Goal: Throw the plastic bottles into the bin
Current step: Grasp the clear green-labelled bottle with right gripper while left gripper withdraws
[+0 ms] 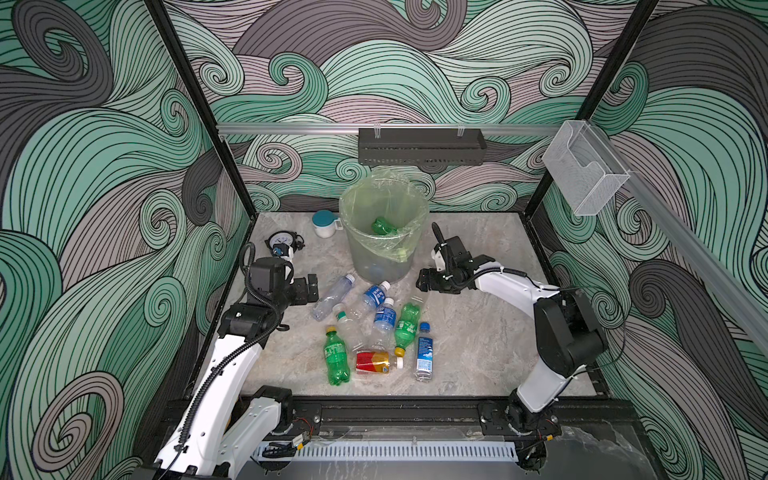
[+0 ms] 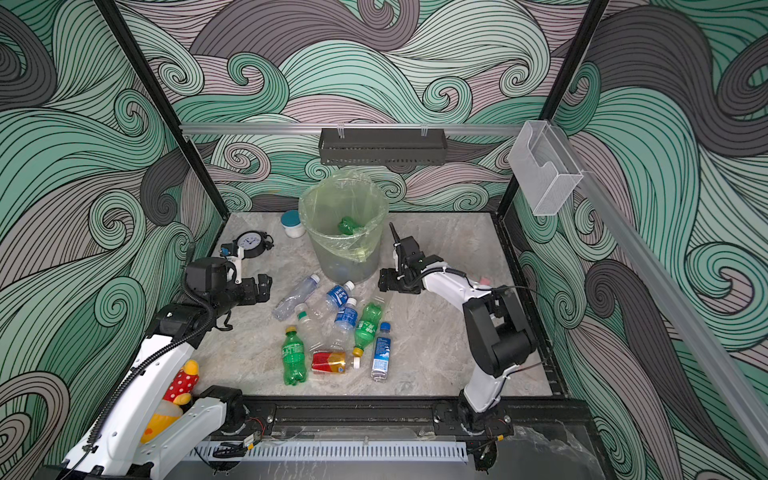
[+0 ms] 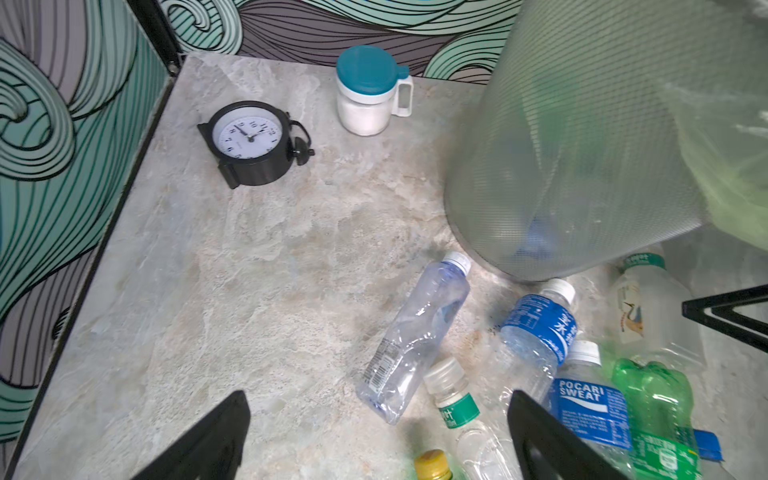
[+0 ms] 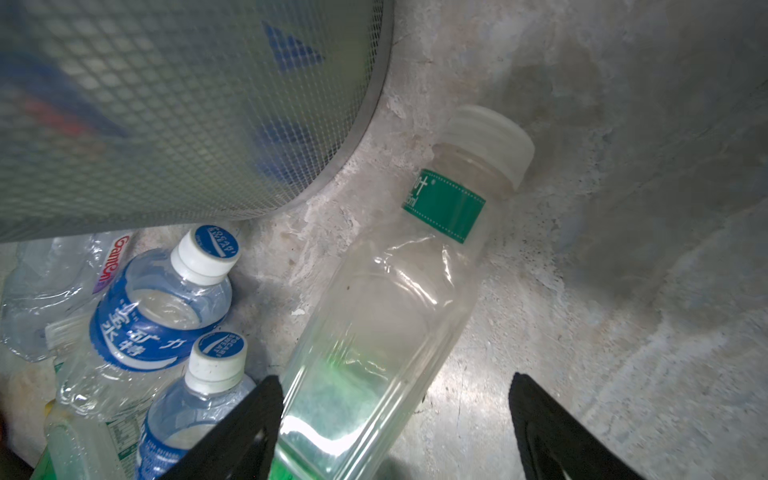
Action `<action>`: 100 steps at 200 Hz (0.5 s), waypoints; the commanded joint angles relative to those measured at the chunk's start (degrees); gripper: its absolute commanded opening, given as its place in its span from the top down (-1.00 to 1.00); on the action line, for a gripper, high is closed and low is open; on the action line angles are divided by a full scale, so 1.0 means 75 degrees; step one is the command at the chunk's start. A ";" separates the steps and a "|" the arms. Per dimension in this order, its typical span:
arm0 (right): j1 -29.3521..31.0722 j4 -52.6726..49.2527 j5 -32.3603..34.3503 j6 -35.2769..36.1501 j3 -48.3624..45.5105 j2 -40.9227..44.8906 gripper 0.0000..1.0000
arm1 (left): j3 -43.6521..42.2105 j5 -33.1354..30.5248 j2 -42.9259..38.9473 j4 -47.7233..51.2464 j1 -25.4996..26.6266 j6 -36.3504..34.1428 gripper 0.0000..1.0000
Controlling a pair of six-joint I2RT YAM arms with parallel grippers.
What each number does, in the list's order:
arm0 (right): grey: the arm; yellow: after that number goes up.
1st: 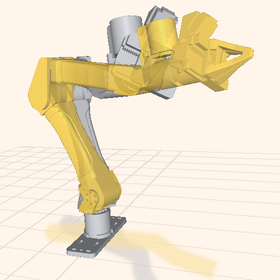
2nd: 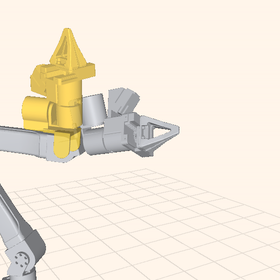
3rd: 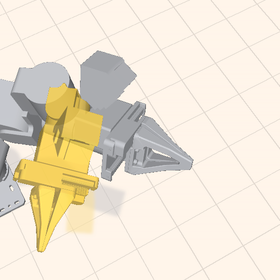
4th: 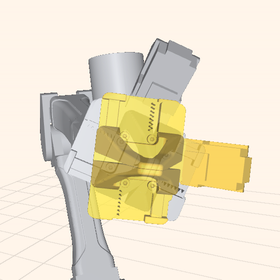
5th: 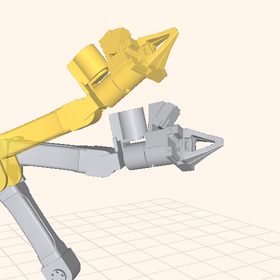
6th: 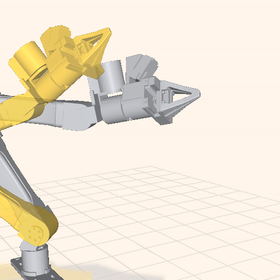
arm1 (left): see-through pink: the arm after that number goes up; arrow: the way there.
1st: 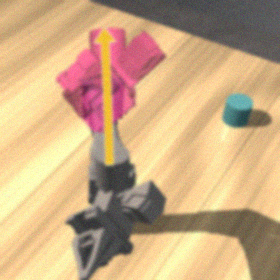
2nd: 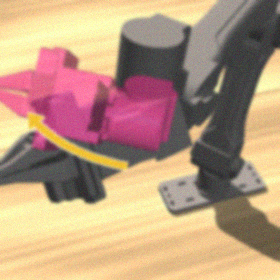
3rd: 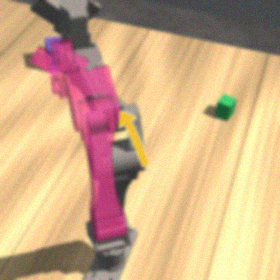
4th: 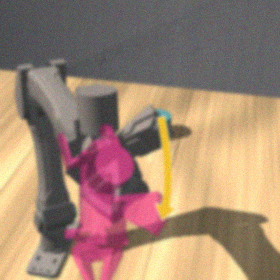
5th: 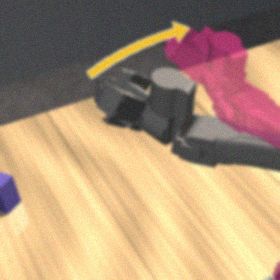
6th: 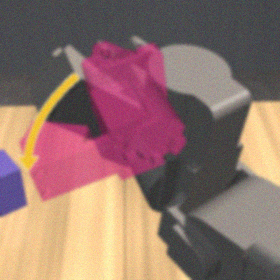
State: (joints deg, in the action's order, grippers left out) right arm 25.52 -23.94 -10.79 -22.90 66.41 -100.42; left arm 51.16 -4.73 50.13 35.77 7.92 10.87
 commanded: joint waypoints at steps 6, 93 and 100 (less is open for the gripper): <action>0.0106 0.0100 -0.0151 -0.0072 0.0190 -0.0300 -0.71 | -0.0080 -0.0455 -0.0095 0.0077 -0.0091 0.0119 -0.97; 0.0405 -0.0107 0.0354 -0.0496 0.0623 -0.1134 -0.57 | -0.0577 0.0083 0.0077 -0.0422 -0.0095 0.0145 -0.97; 0.0409 -0.0109 0.0406 -0.0535 0.0637 -0.1169 -0.55 | -0.0543 0.0111 0.0089 -0.0422 -0.0095 0.0128 -0.97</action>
State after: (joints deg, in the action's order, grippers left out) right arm 28.40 -23.38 -10.55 -24.71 69.76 -107.63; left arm 45.98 -5.52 50.33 34.65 7.62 11.18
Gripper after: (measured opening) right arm 0.788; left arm 0.986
